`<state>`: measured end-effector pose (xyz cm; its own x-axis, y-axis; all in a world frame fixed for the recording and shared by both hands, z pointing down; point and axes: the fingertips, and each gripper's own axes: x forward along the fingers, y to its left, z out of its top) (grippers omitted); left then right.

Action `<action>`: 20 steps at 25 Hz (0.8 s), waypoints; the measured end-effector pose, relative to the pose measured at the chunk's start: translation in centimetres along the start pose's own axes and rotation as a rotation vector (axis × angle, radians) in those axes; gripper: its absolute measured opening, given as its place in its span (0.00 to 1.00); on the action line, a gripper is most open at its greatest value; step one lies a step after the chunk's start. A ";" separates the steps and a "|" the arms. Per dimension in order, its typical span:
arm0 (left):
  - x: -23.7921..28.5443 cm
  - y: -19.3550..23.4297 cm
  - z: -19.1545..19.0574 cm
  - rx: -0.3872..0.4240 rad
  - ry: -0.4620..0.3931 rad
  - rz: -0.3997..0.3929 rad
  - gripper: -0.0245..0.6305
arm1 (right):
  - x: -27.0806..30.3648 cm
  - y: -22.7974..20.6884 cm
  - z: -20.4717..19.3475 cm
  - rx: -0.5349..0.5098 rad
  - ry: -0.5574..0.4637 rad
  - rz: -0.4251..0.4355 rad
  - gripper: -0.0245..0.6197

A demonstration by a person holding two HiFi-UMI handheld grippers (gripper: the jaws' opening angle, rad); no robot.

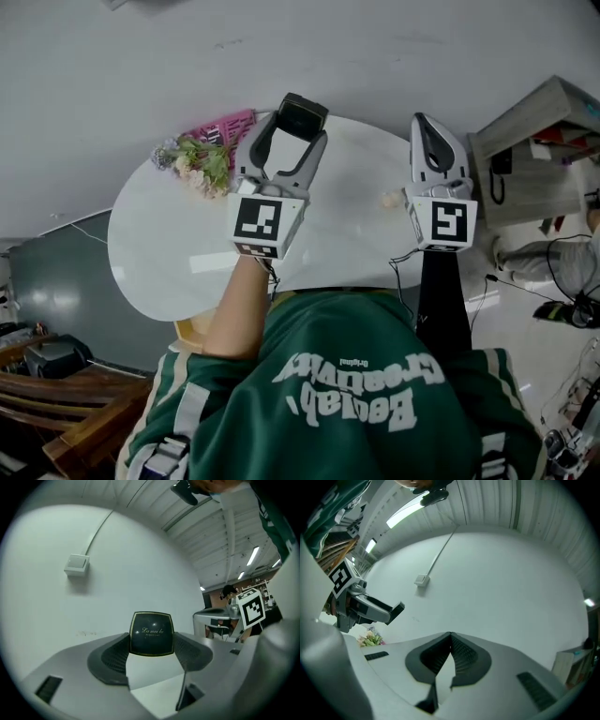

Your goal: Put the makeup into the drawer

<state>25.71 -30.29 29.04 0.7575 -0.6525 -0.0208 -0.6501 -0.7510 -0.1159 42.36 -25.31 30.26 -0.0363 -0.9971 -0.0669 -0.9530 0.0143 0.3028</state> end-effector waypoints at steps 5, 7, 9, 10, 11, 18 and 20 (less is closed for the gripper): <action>-1.0 -0.1 0.4 0.042 -0.018 0.006 0.53 | 0.1 1.2 0.6 0.014 -0.019 0.026 0.05; -1.7 0.4 1.2 0.050 -0.044 0.032 0.53 | 0.3 1.9 1.0 0.018 -0.033 0.040 0.05; -2.9 1.3 1.7 0.058 -0.064 0.063 0.53 | 0.6 3.0 1.4 0.022 -0.046 0.063 0.05; -3.6 1.8 2.0 0.058 -0.072 0.082 0.53 | 0.9 3.7 1.6 0.023 -0.053 0.079 0.05; -4.4 2.4 2.2 0.053 -0.079 0.100 0.53 | 1.3 4.6 1.9 0.024 -0.060 0.097 0.05; -12.6 7.5 3.4 0.096 -0.092 0.244 0.53 | 2.2 12.4 6.0 0.032 -0.131 0.214 0.05; -15.5 8.9 3.8 0.105 -0.091 0.280 0.53 | 2.1 15.1 7.3 0.039 -0.150 0.251 0.05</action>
<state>8.45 -26.47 24.60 0.5553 -0.8171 -0.1548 -0.8280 -0.5258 -0.1948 25.67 -26.64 27.78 -0.3137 -0.9399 -0.1349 -0.9194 0.2651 0.2906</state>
